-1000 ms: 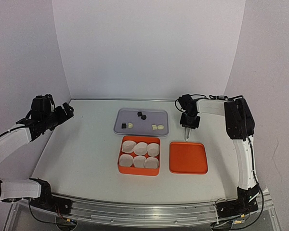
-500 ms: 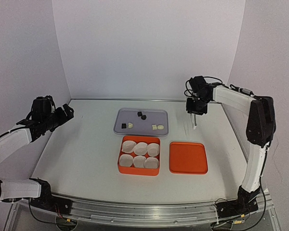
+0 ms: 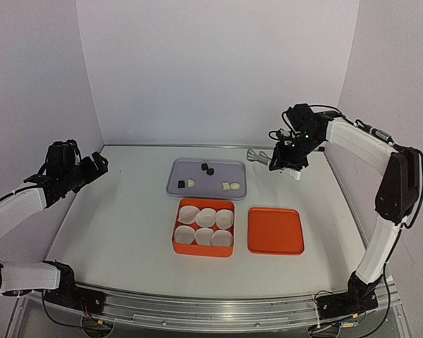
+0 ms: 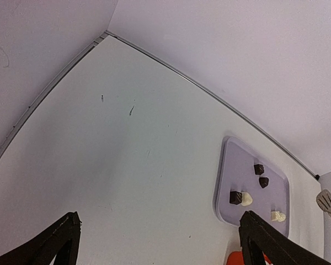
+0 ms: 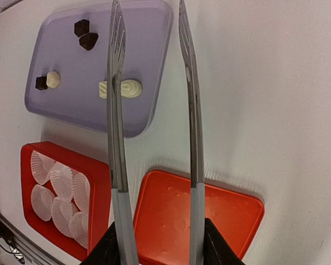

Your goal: Pack the chocolate

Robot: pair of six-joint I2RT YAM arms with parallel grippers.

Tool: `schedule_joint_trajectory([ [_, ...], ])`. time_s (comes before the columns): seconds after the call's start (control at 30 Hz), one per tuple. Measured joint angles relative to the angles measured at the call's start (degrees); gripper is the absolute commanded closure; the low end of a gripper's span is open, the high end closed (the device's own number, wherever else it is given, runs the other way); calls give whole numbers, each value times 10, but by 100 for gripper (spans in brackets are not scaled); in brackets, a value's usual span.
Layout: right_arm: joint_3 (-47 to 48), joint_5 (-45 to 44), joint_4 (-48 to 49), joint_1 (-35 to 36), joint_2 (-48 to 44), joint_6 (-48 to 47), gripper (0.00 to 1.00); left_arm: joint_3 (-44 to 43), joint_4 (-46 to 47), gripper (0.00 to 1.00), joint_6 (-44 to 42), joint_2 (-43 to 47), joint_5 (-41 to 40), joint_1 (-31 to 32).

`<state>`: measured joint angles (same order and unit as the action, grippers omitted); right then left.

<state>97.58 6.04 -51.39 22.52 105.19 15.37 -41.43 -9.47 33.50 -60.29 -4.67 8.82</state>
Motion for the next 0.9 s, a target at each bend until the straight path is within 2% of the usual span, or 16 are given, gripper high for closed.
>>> schedule_joint_trajectory([
  [0.17,13,32,-17,0,1,-15,59,0,0,0,0,0,0,0],
  [0.43,133,44,-23,31,88,-125,59,0,-2,0,0,0,0,0],
  [0.67,233,-4,-25,85,208,-231,59,0,-16,0,1,13,0,0],
  [0.9,290,-41,-31,98,278,-272,59,10,-15,0,13,26,0,0],
])
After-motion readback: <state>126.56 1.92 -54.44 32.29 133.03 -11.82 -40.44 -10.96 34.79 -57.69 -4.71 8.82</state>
